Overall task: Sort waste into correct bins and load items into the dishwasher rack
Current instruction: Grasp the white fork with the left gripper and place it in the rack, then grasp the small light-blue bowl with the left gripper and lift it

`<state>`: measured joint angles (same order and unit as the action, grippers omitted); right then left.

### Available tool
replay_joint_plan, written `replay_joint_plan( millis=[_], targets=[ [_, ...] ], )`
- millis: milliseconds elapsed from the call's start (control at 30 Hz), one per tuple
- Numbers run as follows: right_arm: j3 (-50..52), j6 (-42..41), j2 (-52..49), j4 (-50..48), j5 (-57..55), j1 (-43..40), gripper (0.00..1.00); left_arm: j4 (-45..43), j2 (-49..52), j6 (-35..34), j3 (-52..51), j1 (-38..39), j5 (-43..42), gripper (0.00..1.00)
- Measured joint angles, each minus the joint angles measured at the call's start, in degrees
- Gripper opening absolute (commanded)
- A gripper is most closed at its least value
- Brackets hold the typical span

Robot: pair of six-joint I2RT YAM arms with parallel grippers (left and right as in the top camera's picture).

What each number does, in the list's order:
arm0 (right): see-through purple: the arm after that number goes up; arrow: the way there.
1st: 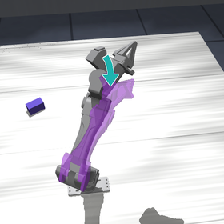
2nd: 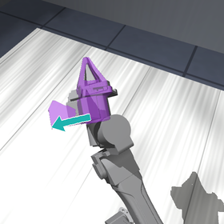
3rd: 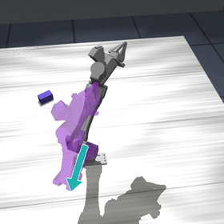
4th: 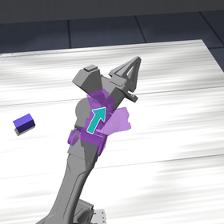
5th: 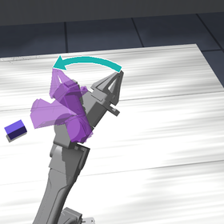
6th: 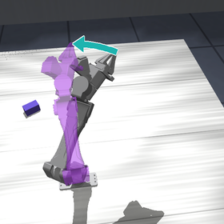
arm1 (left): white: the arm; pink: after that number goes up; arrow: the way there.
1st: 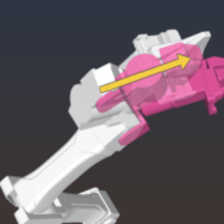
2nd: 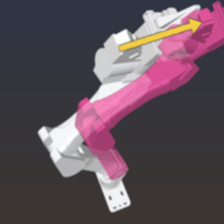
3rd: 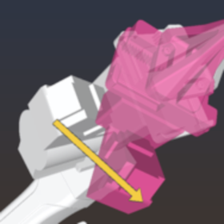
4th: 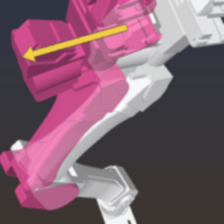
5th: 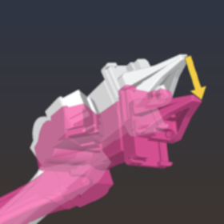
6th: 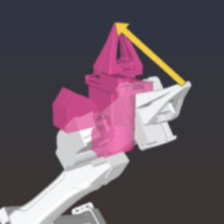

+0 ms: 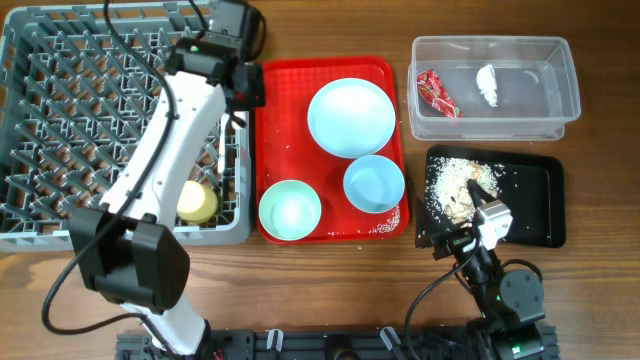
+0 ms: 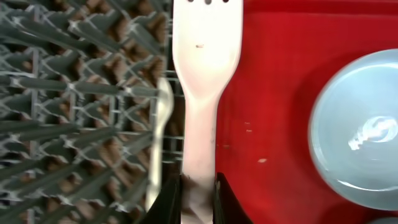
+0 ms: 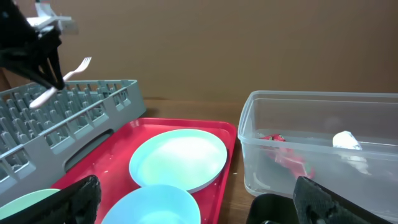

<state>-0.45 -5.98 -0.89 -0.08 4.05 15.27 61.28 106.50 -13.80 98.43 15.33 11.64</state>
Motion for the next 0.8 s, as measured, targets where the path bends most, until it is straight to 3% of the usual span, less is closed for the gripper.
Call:
replay_joint_plan(
  millis=[67, 100, 133, 200, 267, 367, 467, 633, 800],
  targets=[
    [0.0, 0.0, 0.0, 0.0, 0.0, 0.0, 1.0, 0.55, 1.38, 1.51, -0.15, -1.31, 0.74, 0.12],
    [0.0, 0.0, 0.0, -0.02, 0.0, 0.0, 1.0, 0.48, 2.29, 2.05, -0.72, -2.03, 1.01, 0.26],
    [0.0, 0.0, 0.0, -0.02, 0.0, 0.0, 1.0, 0.52, 3.04, 2.38, -1.27, -2.38, 1.14, 0.49],
    [0.0, 0.0, 0.0, 0.0, 0.0, 0.0, 1.0, 0.94, 4.74, 3.28, -1.95, -2.71, 1.14, 0.76],
    [0.0, 0.0, 0.0, 0.0, 0.0, 0.0, 1.0, 2.45, 5.38, 3.54, -2.01, -2.56, -0.04, 0.86],
    [0.0, 0.0, 0.0, -0.02, 0.0, 0.0, 1.0, 4.59, 5.05, 2.8, 0.15, -1.97, -2.47, 0.86],
    [0.0, 0.0, 0.0, -0.02, 0.0, 0.0, 1.0, 5.35, 2.56, 1.88, 3.37, -1.29, -5.81, 0.75],
    [0.0, 0.0, 0.0, -0.02, 0.0, 0.0, 1.0, 8.87, -4.5, -0.24, 5.64, 0.92, -13.03, 0.7],
    [0.0, 0.0, 0.0, -0.02, -0.02, 0.0, 1.0, 4.24, -3.85, -4.24, 3.5, 6.19, -14.56, 0.52]
  ],
)
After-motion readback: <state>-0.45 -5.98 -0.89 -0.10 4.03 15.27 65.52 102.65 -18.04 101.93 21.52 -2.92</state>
